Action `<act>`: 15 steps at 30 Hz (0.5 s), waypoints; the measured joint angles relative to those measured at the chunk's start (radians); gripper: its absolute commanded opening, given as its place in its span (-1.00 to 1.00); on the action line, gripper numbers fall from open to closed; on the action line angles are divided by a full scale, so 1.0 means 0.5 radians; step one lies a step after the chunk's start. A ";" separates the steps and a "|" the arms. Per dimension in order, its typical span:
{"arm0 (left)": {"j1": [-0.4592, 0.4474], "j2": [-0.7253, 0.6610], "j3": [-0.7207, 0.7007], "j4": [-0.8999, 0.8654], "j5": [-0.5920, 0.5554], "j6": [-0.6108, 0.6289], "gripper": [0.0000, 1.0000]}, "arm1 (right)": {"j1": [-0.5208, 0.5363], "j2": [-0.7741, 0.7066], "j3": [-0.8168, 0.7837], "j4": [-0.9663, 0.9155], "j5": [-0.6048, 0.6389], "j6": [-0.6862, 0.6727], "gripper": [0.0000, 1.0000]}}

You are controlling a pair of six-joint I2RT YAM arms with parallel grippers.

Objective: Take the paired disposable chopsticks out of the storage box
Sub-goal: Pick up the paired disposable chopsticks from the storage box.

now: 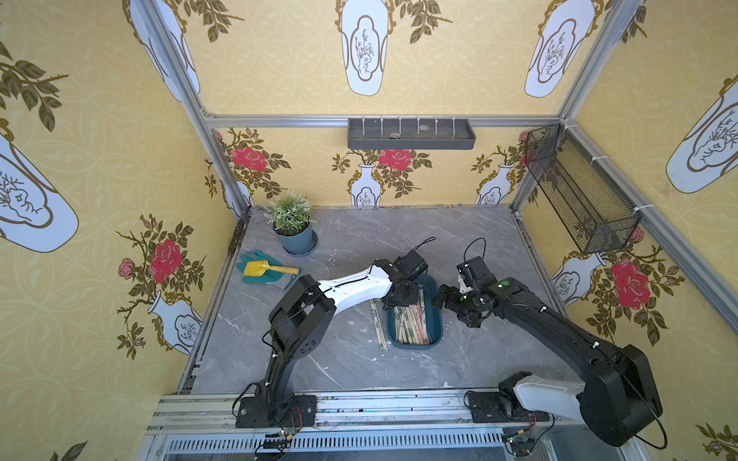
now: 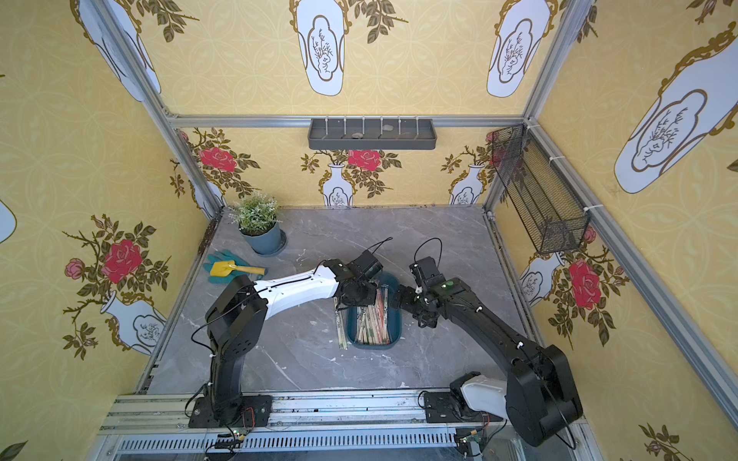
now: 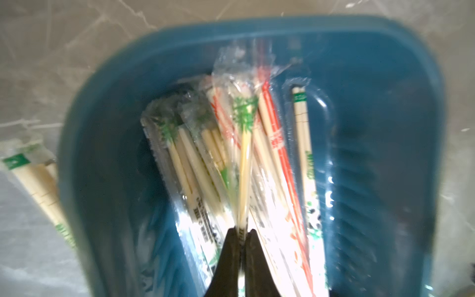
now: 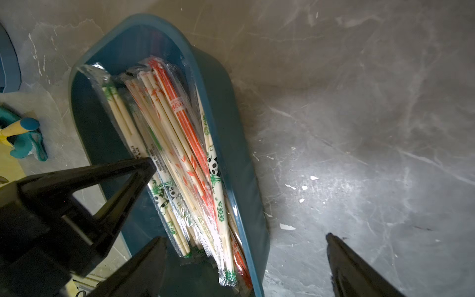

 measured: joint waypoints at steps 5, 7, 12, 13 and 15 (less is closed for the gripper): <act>0.007 -0.133 0.000 -0.008 -0.031 -0.001 -1.00 | 0.000 0.024 0.027 -0.002 -0.008 -0.001 0.95; 0.020 -0.211 -0.013 -0.011 -0.063 -0.006 -1.00 | 0.000 0.027 0.037 0.000 -0.010 -0.002 0.95; 0.156 -0.500 -0.229 -0.008 -0.156 -0.089 -1.00 | 0.001 0.043 0.066 -0.002 -0.014 -0.002 0.95; 0.193 -0.562 -0.303 -0.009 -0.167 -0.105 -1.00 | 0.004 0.044 0.069 -0.003 -0.014 -0.002 0.95; 0.259 -0.651 -0.428 -0.008 -0.180 -0.142 -1.00 | 0.005 0.050 0.076 0.000 -0.017 -0.003 0.95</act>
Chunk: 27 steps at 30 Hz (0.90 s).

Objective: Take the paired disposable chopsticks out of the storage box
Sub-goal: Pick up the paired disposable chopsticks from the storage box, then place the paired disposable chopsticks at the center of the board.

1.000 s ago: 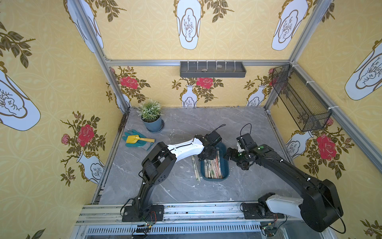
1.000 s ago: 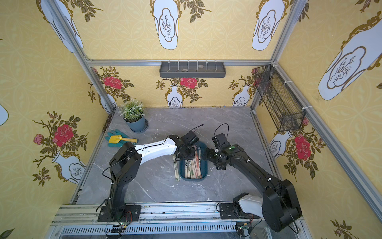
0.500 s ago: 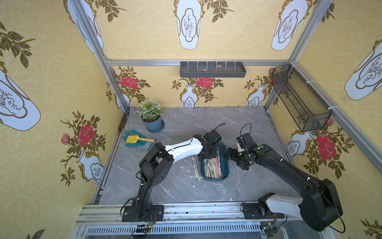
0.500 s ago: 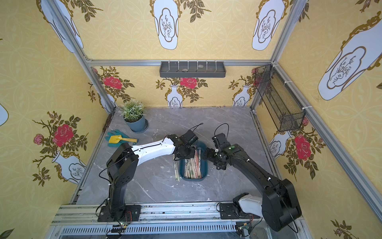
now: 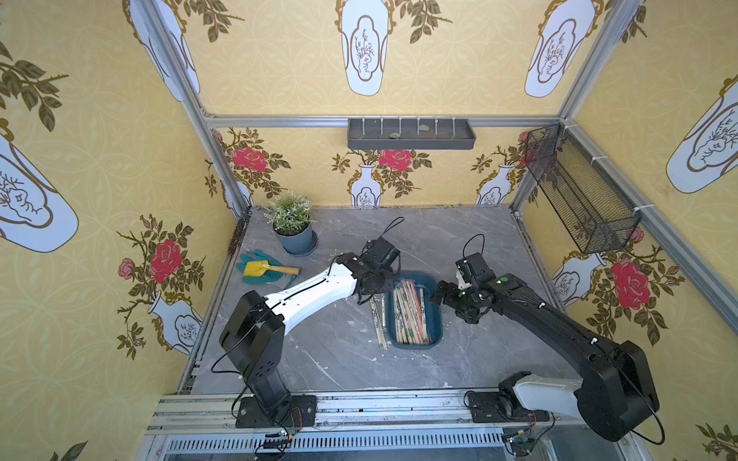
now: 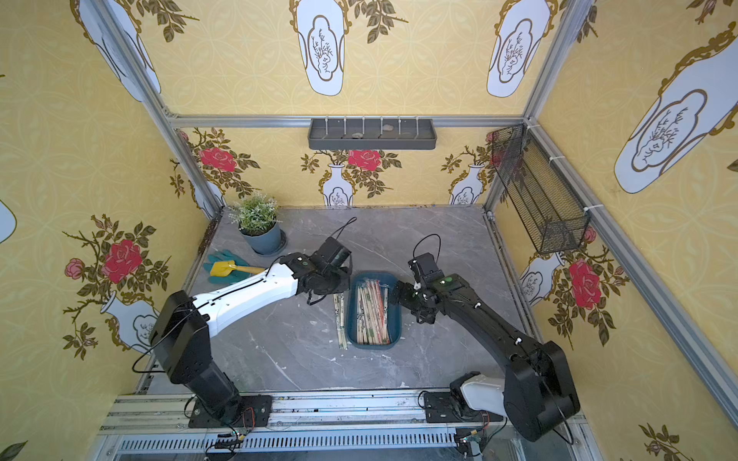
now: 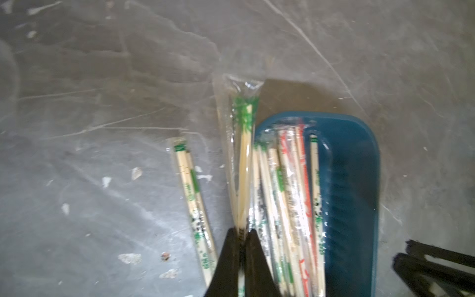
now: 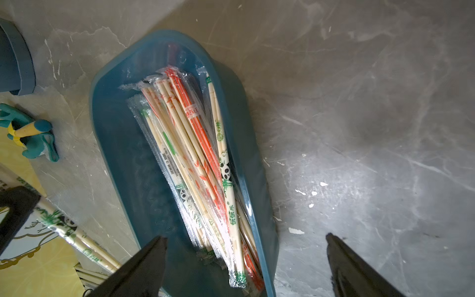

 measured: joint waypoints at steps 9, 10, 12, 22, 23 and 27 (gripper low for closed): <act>0.106 -0.036 -0.419 0.140 0.044 -0.104 -0.98 | 0.020 0.036 0.003 0.001 -0.011 0.000 0.95; 0.108 -0.011 -0.443 0.169 0.069 -0.105 -0.98 | 0.022 0.037 0.003 -0.001 -0.011 0.000 0.95; 0.111 0.040 -0.477 0.224 0.085 -0.121 -0.97 | 0.026 0.037 0.003 0.001 -0.011 0.000 0.95; 0.122 0.201 -0.492 0.421 0.192 -0.171 -0.73 | 0.029 0.012 -0.002 -0.004 -0.009 0.001 0.95; 0.122 0.210 -0.492 0.432 0.196 -0.171 -0.65 | 0.029 0.010 -0.005 -0.006 -0.008 0.001 0.95; 0.122 0.217 -0.493 0.447 0.225 -0.179 -0.11 | 0.029 0.005 -0.009 -0.006 -0.004 0.002 0.95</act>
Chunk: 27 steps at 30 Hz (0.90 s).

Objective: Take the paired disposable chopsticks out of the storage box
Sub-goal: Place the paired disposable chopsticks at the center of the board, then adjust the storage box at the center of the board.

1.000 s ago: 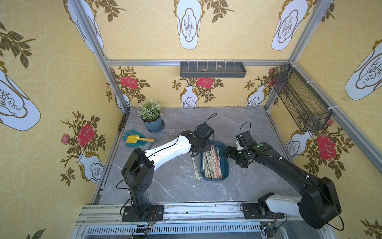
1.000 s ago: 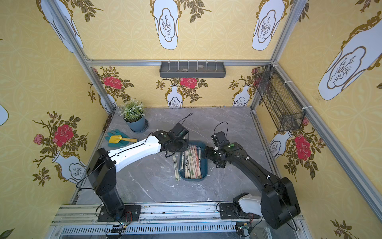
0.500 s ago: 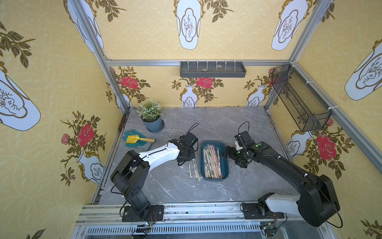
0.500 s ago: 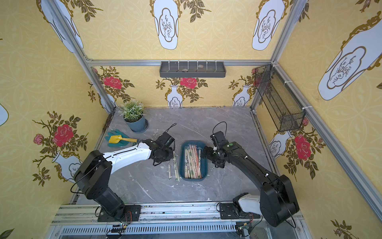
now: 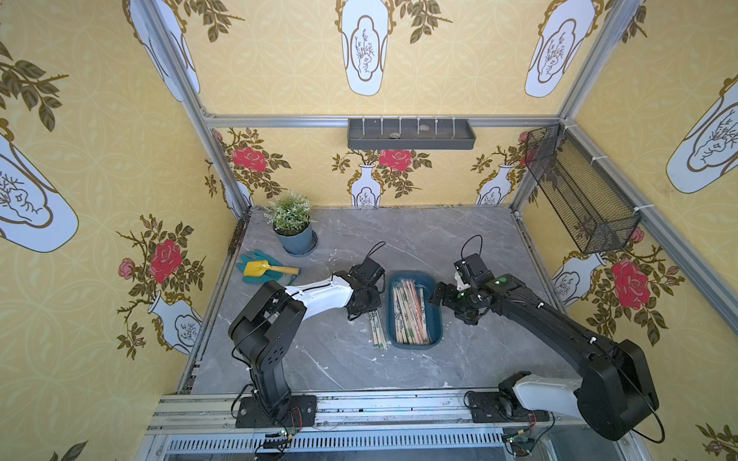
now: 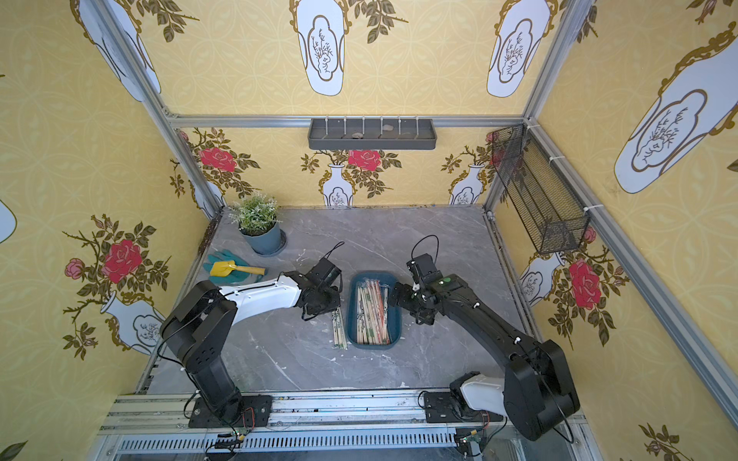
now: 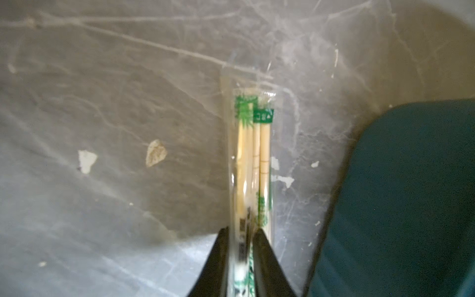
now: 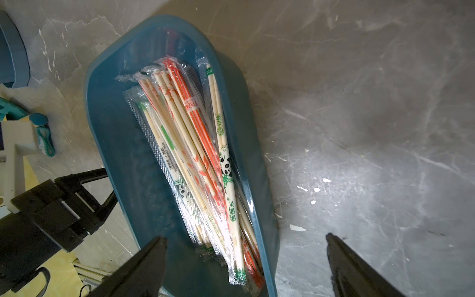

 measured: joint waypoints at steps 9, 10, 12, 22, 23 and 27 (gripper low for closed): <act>0.000 -0.139 0.016 -0.098 -0.041 -0.027 0.56 | 0.000 0.000 0.000 0.000 0.014 0.000 0.95; -0.002 -0.147 0.038 -0.113 -0.047 -0.021 0.57 | 0.000 0.001 0.000 0.001 0.014 0.000 0.95; -0.005 -0.153 0.090 -0.116 -0.052 -0.005 0.57 | 0.000 0.002 0.000 0.002 0.014 0.000 0.95; -0.084 -0.033 0.321 -0.035 0.062 0.079 0.58 | -0.005 -0.027 -0.031 0.002 0.020 0.001 0.95; -0.099 -0.014 0.336 -0.012 0.083 0.078 0.58 | -0.005 -0.034 -0.038 -0.001 0.030 0.001 0.95; -0.179 0.056 0.403 0.050 0.174 0.076 0.57 | -0.014 -0.063 -0.050 -0.003 0.032 0.002 0.95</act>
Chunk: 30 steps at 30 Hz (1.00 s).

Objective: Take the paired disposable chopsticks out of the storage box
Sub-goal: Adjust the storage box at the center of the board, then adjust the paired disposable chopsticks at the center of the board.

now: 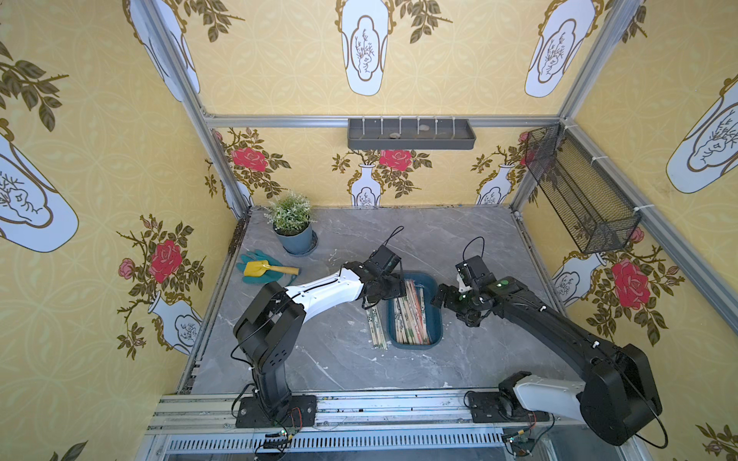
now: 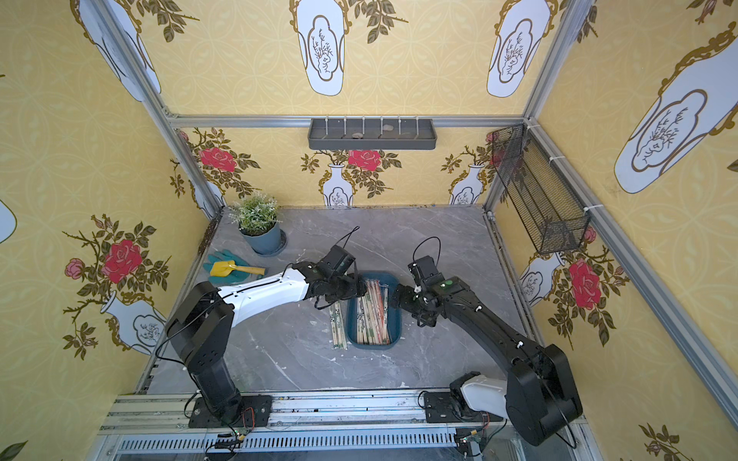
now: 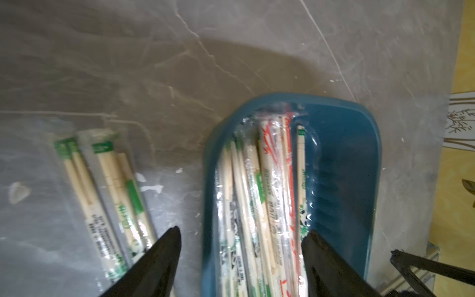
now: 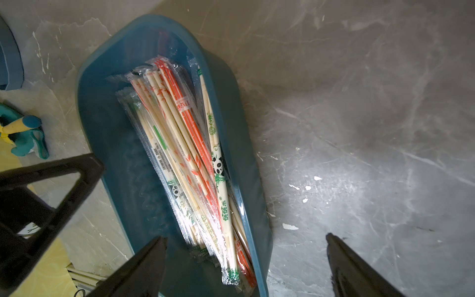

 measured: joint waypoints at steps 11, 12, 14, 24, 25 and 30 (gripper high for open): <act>-0.047 -0.003 0.101 -0.057 -0.066 -0.013 0.57 | -0.008 -0.059 -0.010 -0.018 0.005 0.006 0.95; -0.030 -0.014 0.099 -0.088 -0.098 -0.009 0.57 | -0.008 -0.064 -0.011 -0.018 0.005 0.006 0.95; 0.008 -0.025 0.073 -0.126 -0.143 0.002 0.57 | -0.008 -0.069 -0.011 -0.023 0.005 0.007 0.95; 0.089 0.003 -0.092 -0.111 -0.166 0.076 0.57 | -0.005 -0.068 -0.011 -0.046 0.009 0.014 0.95; 0.090 0.010 -0.101 -0.097 -0.161 0.085 0.57 | -0.005 -0.068 -0.011 -0.046 0.010 0.014 0.95; 0.092 0.035 -0.118 -0.034 -0.153 0.092 0.57 | -0.005 -0.060 -0.011 -0.047 0.011 0.014 0.95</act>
